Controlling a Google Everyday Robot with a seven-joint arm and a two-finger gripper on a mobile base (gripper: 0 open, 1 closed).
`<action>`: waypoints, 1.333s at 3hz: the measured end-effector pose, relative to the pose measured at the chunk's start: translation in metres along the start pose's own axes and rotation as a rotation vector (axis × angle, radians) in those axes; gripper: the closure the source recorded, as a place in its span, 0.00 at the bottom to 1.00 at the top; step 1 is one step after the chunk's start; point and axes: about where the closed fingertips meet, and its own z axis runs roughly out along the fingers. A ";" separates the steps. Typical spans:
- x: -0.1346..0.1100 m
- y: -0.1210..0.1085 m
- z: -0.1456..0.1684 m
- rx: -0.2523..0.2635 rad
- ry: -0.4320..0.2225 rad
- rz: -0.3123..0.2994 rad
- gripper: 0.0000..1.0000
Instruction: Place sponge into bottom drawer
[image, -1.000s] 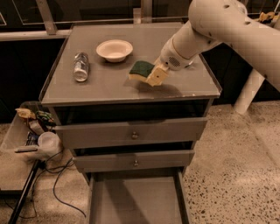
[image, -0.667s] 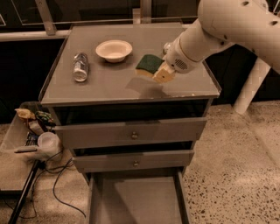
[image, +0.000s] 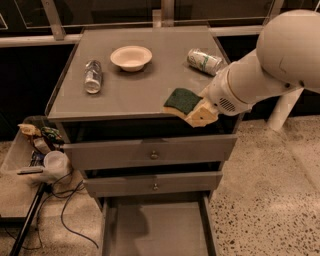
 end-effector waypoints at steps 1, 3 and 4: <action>0.000 0.000 0.000 0.000 0.000 0.000 1.00; 0.032 0.045 0.024 -0.025 0.000 0.046 1.00; 0.055 0.065 0.043 -0.033 -0.001 0.097 1.00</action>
Offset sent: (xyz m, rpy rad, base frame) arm -0.0423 0.0157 -0.0444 -0.0042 0.0174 0.0222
